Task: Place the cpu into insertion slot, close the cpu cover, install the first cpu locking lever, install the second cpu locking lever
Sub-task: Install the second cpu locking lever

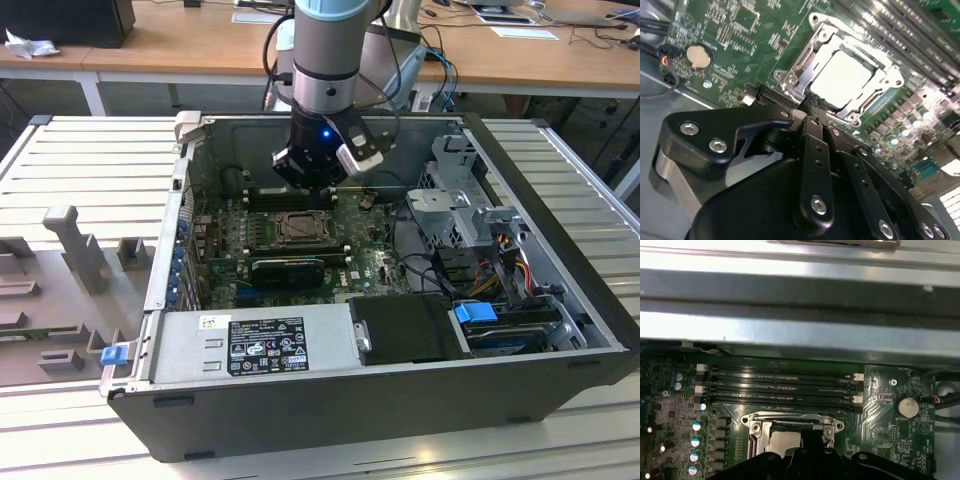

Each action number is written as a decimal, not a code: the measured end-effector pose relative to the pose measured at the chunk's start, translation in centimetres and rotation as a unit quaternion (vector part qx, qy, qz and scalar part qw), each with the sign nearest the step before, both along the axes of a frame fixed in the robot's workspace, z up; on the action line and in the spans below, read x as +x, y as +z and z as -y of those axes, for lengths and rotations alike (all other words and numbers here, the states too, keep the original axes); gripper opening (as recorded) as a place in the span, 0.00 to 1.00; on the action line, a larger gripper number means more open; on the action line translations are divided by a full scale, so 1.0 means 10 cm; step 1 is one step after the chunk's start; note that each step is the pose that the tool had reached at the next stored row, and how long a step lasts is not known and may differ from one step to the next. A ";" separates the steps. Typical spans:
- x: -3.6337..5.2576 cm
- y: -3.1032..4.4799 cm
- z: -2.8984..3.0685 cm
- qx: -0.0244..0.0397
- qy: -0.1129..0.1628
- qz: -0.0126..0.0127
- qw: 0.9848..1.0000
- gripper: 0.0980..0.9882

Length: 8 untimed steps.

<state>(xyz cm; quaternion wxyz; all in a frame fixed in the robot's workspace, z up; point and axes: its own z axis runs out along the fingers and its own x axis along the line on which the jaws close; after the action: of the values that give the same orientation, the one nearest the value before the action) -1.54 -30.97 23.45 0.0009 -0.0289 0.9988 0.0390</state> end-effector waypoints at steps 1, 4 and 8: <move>0.000 0.000 0.037 0.000 0.000 0.000 1.000 0.01; 0.000 -0.001 0.178 -0.002 0.000 0.000 1.000 0.01; 0.000 0.037 0.219 -0.002 0.000 0.000 1.000 0.01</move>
<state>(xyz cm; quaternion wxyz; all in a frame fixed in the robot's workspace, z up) -1.54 -33.16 23.82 0.0008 -0.0288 0.9989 0.0371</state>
